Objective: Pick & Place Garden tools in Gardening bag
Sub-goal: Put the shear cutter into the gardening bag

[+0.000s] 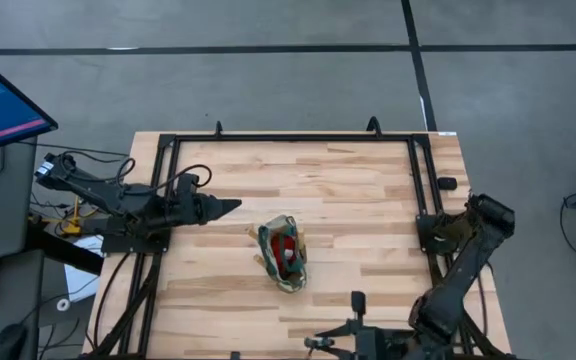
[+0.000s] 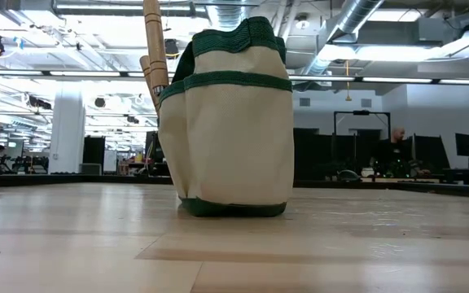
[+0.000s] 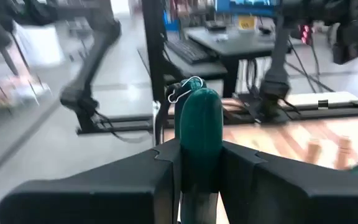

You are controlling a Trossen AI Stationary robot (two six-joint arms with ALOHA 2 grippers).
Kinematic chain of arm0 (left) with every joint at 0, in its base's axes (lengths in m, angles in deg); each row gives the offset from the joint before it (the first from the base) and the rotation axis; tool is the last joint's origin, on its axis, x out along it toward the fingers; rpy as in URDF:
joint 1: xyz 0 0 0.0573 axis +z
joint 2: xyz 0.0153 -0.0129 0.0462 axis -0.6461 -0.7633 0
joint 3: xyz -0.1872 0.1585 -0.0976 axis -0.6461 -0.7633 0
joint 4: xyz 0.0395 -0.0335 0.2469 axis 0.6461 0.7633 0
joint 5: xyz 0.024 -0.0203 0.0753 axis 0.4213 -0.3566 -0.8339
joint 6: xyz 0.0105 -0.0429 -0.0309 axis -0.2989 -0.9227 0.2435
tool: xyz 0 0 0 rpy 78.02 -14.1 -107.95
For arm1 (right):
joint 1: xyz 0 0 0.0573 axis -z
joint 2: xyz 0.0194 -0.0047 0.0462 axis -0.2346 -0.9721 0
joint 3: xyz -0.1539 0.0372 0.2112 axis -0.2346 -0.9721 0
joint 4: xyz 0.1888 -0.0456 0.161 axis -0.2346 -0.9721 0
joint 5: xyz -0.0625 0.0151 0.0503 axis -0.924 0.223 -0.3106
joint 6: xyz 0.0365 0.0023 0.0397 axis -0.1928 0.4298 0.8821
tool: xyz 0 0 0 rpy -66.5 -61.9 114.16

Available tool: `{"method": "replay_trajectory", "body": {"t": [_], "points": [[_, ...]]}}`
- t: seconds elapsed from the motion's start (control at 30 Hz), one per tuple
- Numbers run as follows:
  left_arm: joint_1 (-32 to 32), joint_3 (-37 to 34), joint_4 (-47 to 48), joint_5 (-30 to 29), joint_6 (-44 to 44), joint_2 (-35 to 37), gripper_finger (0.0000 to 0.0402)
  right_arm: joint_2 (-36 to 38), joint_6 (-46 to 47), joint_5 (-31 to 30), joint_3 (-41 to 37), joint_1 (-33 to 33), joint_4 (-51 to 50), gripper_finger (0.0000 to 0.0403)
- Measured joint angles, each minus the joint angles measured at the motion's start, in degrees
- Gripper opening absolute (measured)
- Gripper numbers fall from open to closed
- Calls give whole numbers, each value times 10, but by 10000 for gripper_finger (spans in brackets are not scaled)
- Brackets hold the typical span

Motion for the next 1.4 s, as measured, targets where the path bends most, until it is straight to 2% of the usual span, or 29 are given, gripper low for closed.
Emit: {"method": "replay_trajectory", "body": {"t": [0.27, 0.37, 0.5, 0.57, 0.83, 1.0, 1.23, 1.4], "points": [[0, 0, 1, 0, 16, -6, 175, -2, -102, 9, -248, 52, 469, 63], [0, 0, 1, 0, 16, -8, 174, -1, -110, 41, -292, 83, 556, 63], [0, 0, 1, 2, 16, -10, 175, -1, -94, 107, -297, 112, 543, 63], [0, 0, 1, 2, 16, -11, 174, -1, -94, 118, -296, 121, 536, 63], [0, 0, 1, 2, 16, -11, 173, -1, -62, 129, -296, 151, 455, 63], [0, 0, 1, 2, 16, -11, 173, -1, -78, 138, -283, 173, 437, 63], [0, 0, 1, 3, 16, -11, 173, -1, -79, 136, -223, 185, 296, 63], [0, 0, 1, 3, 16, -11, 172, -1, -79, 120, -218, 187, 297, 63]]}}
